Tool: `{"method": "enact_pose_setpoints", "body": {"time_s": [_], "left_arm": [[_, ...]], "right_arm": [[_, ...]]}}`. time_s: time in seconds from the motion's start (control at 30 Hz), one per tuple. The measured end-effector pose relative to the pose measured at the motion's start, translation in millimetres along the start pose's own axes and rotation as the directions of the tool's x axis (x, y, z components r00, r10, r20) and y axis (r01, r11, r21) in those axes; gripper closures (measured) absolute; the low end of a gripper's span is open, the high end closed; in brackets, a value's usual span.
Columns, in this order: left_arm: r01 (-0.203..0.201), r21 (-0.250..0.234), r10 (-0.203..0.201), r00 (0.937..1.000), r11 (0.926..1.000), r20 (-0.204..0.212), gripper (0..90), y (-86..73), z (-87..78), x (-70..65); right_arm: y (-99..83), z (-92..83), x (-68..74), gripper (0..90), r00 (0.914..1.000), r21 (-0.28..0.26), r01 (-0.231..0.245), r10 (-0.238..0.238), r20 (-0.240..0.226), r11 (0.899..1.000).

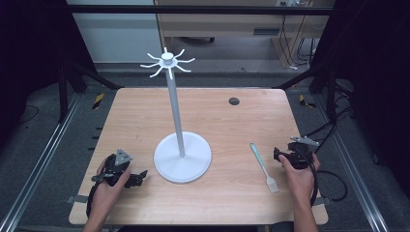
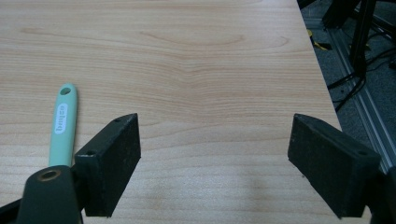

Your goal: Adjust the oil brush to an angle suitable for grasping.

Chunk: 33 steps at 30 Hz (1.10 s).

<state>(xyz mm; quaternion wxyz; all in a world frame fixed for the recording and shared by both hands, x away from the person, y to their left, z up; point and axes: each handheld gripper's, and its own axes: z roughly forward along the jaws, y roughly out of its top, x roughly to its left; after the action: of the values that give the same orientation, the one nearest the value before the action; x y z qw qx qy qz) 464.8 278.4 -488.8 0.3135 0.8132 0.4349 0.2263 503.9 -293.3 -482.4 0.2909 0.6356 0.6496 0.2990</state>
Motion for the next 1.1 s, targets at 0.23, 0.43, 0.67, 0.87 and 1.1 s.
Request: {"method": "enact_pose_setpoints", "body": {"time_s": [0.23,0.43,0.67,0.87,1.1], "left_arm": [[0.005,-0.004,-0.005,0.9999,1.0,-0.01,3.5,-1.8,-3.3,2.5],[0.005,-0.007,-0.005,0.9999,1.0,-0.011,3.5,-1.6,-3.8,2.4],[-0.002,-0.009,0.001,1.0,1.0,-0.009,3.5,0.2,-1.6,0.2],[-0.004,-0.008,0.004,1.0,1.0,-0.005,3.5,0.7,-0.5,0.4],[-0.01,-0.006,0.01,0.9999,0.9999,-0.002,3.5,1.1,-0.3,-1.5]], "right_arm": [[7.7,1.2,8.5,30.0,0.9996,0.051,0.026,-0.026,0.004,0.998],[11.2,9.8,23.5,46.1,0.9954,0.084,0.045,-0.038,-0.088,0.995],[8.1,6.5,36.6,75.7,0.9818,0.067,0.133,-0.122,-0.145,0.989],[7.2,11.9,50.1,89.7,0.9664,0.071,0.188,-0.172,-0.191,0.98],[5.1,16.0,53.9,90.0,0.96,0.101,0.205,-0.18,-0.214,0.974]]}}
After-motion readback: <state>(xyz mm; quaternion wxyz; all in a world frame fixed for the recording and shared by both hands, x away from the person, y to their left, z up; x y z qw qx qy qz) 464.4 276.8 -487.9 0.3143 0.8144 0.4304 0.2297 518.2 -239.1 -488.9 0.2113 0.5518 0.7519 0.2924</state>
